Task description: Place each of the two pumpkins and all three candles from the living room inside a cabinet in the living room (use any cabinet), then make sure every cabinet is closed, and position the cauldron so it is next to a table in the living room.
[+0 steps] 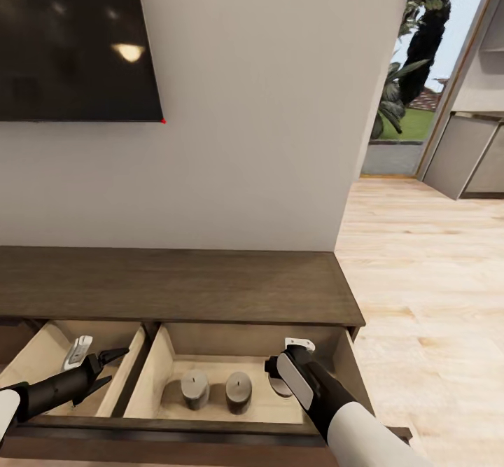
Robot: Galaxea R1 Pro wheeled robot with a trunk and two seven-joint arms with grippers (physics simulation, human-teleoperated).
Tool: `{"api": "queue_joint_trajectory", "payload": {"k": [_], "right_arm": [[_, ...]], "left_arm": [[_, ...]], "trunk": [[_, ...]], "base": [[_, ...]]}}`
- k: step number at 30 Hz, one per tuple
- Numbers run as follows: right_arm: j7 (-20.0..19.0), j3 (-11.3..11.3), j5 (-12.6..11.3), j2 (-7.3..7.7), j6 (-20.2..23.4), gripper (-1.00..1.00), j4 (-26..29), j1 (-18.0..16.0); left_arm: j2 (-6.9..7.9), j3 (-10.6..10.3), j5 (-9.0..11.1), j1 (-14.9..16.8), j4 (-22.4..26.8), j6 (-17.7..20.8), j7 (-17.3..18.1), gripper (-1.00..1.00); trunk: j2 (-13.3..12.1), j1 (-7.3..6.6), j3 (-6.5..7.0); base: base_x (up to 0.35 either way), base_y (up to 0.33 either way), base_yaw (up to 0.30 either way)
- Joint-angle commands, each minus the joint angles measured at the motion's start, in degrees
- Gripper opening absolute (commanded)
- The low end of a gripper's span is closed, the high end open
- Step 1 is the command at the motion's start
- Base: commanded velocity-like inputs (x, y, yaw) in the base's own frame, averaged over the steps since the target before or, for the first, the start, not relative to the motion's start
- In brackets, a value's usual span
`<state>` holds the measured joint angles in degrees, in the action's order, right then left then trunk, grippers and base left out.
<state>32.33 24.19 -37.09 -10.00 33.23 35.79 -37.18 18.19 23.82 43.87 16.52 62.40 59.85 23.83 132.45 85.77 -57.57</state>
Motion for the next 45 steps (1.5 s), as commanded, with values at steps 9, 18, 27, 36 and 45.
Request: {"api": "queue_joint_trajectory", "payload": {"k": [9, 18, 27, 36, 45], "right_arm": [[0.02, 0.06, -0.14, 0.0, 0.38, -1.0, -0.1, -0.16], [0.02, 0.07, -0.18, 0.0, 0.53, -1.0, -1.2, -0.83], [0.02, 0.07, -0.18, 0.0, 0.44, -1.0, -1.59, -0.98], [0.02, 0.07, -0.18, 0.0, 0.49, 1.0, -1.6, -0.99], [0.02, 0.07, -0.18, 0.0, 0.52, 1.0, -1.6, -0.97]], "left_arm": [[0.0, 0.0, 0.06, 0.0, 0.0, -0.08, 0.13, 1.0], [0.0, 0.0, 0.07, 0.0, 0.0, -0.09, 0.16, 1.0], [0.0, 0.0, 0.07, 0.0, 0.0, -0.09, 0.16, 1.0], [0.0, 0.0, 0.07, 0.0, 0.0, -0.09, 0.16, 1.0], [0.0, 0.03, 0.07, 0.0, 0.0, -0.09, 0.16, 1.0]], "trunk": [[0.4, 0.22, -0.18], [2.41, 1.32, -1.08], [6.02, 3.29, -2.69], [9.63, 5.27, -4.31], [9.63, 5.27, -4.31]], "base": [[0.046, 0.0, 0.0], [0.001, 0.0, 0.0], [0.0, 0.0, 0.0], [0.0, 0.0, 0.0], [0.0, 0.0, 0.0]]}}
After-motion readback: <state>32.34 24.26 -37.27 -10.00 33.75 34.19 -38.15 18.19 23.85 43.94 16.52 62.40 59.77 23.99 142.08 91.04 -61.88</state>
